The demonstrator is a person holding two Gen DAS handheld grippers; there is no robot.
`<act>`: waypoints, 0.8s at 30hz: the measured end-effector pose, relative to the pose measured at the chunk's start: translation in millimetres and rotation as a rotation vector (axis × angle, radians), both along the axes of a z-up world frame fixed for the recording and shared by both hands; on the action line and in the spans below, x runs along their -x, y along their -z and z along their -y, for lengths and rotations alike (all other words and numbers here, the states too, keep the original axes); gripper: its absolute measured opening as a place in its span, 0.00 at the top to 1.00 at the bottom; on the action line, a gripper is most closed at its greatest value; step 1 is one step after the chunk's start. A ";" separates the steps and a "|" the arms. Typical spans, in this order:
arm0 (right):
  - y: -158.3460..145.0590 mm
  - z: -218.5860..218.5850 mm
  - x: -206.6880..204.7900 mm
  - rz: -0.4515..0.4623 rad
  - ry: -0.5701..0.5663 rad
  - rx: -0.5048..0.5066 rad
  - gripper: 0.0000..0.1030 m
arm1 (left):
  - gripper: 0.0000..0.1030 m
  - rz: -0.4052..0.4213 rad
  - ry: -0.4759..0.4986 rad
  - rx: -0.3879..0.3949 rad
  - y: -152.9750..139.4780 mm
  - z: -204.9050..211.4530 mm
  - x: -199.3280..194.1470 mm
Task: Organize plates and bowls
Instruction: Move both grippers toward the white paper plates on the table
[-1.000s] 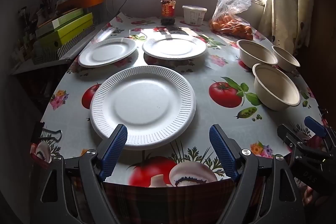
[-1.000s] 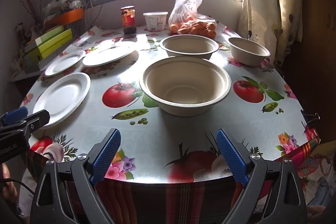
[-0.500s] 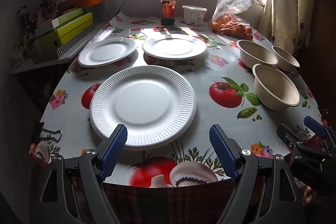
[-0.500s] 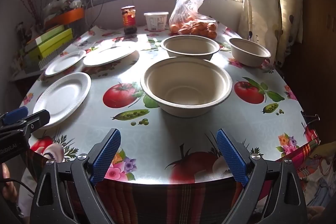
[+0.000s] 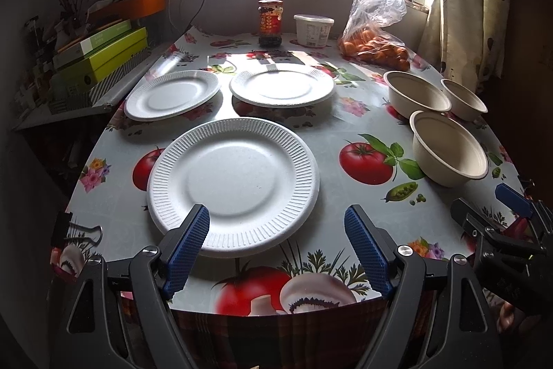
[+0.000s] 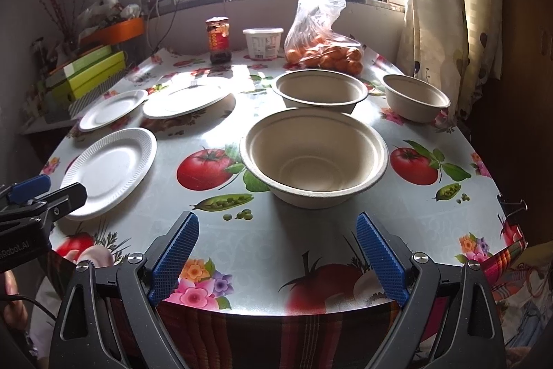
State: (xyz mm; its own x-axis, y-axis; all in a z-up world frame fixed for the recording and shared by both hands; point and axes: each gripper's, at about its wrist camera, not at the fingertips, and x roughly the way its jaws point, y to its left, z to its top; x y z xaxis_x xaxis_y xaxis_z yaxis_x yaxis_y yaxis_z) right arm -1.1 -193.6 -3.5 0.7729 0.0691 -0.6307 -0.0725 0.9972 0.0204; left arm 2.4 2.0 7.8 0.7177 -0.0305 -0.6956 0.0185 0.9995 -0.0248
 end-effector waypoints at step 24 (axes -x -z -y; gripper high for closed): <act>-63.6 -76.8 -103.0 0.041 -0.302 -0.055 0.09 | 0.22 0.028 -0.116 0.086 -38.8 -103.0 -56.5</act>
State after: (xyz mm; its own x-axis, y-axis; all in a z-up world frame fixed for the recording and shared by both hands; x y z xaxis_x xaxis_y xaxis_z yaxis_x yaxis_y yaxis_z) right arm 101.9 -116.8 60.0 0.7370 0.3326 -0.5884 -0.3671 0.9279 0.0647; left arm 58.9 105.0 46.6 0.7390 -0.0047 -0.6736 -0.0955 0.9891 -0.1117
